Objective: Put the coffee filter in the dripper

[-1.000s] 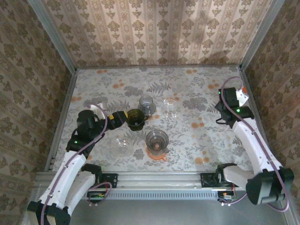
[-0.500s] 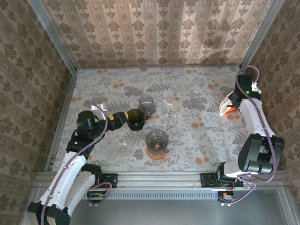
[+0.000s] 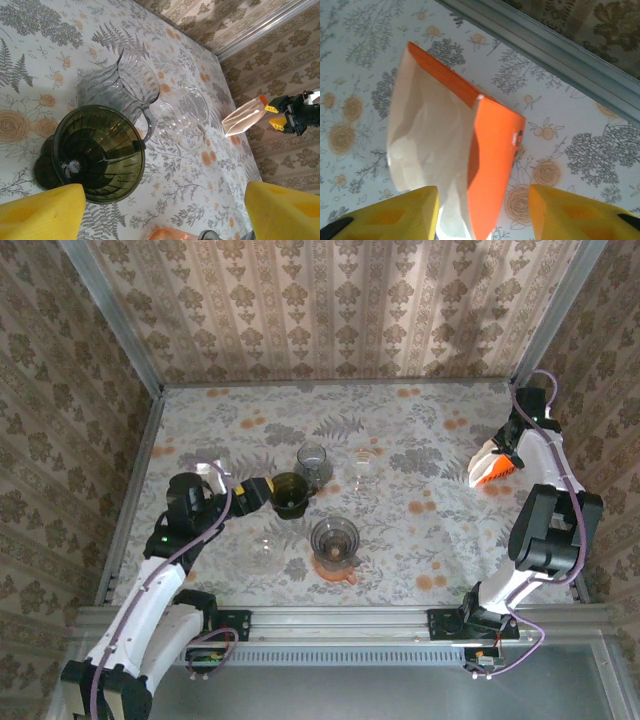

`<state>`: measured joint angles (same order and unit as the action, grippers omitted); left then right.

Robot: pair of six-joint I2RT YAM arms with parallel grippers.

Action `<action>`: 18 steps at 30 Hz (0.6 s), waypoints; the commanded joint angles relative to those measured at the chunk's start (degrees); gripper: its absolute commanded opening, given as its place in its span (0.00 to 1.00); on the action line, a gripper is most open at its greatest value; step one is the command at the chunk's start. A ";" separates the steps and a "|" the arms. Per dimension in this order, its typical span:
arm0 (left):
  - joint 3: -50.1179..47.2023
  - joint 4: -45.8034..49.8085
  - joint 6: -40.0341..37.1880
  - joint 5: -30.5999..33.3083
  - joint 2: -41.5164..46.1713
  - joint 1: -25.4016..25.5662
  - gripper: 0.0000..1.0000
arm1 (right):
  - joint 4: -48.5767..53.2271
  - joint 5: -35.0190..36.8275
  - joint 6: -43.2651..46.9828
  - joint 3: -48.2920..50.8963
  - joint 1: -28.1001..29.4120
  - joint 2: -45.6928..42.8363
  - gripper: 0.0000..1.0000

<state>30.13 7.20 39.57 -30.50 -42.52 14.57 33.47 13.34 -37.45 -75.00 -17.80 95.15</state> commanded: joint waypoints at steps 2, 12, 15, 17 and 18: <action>0.19 -1.92 -0.31 -1.77 -1.43 -0.99 0.85 | -0.62 -1.14 1.02 -2.52 -0.57 1.72 0.47; -0.33 -3.02 0.41 -2.74 -3.09 -2.26 0.84 | -0.58 -0.35 1.83 -1.49 -1.09 3.46 0.32; -0.32 -3.07 0.42 -2.68 -3.17 -2.38 0.84 | -0.60 -0.63 2.53 -1.72 -1.06 3.37 0.25; -0.25 -3.07 0.40 -2.73 -3.35 -2.50 0.84 | -0.41 -1.14 3.07 -1.90 -1.09 3.33 0.20; -0.25 -3.15 0.33 -2.76 -3.31 -2.51 0.84 | -0.43 -1.41 3.37 -1.90 -1.09 3.29 0.17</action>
<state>30.13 5.67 39.64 -31.83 -45.69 12.62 32.88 12.78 -35.48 -76.18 -18.55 98.39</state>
